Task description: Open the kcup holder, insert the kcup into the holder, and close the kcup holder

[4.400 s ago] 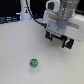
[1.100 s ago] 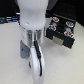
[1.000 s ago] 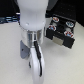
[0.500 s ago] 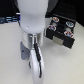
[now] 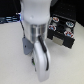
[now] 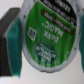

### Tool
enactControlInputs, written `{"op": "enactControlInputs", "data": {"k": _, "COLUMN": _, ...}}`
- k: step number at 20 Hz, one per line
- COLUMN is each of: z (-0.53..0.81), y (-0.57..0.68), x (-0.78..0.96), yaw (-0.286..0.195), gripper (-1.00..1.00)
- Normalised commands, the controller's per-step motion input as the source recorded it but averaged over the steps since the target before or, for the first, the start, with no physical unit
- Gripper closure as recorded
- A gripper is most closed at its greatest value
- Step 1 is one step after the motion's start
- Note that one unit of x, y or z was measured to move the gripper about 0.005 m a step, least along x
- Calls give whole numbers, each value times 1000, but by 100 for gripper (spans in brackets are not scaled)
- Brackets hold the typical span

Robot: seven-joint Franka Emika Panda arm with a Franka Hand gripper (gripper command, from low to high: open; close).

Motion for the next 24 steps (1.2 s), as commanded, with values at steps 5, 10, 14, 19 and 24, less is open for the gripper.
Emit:
{"op": "enactControlInputs", "data": {"k": 5, "z": 705, "y": 486, "x": -58, "yaw": 143, "gripper": 100}}
{"op": "enactControlInputs", "data": {"k": 10, "z": 536, "y": 444, "x": -161, "yaw": 159, "gripper": 100}}
{"op": "enactControlInputs", "data": {"k": 14, "z": 391, "y": 418, "x": -296, "yaw": 160, "gripper": 100}}
{"op": "enactControlInputs", "data": {"k": 19, "z": 382, "y": 429, "x": -333, "yaw": 155, "gripper": 100}}
{"op": "enactControlInputs", "data": {"k": 24, "z": 379, "y": 435, "x": -363, "yaw": 145, "gripper": 100}}
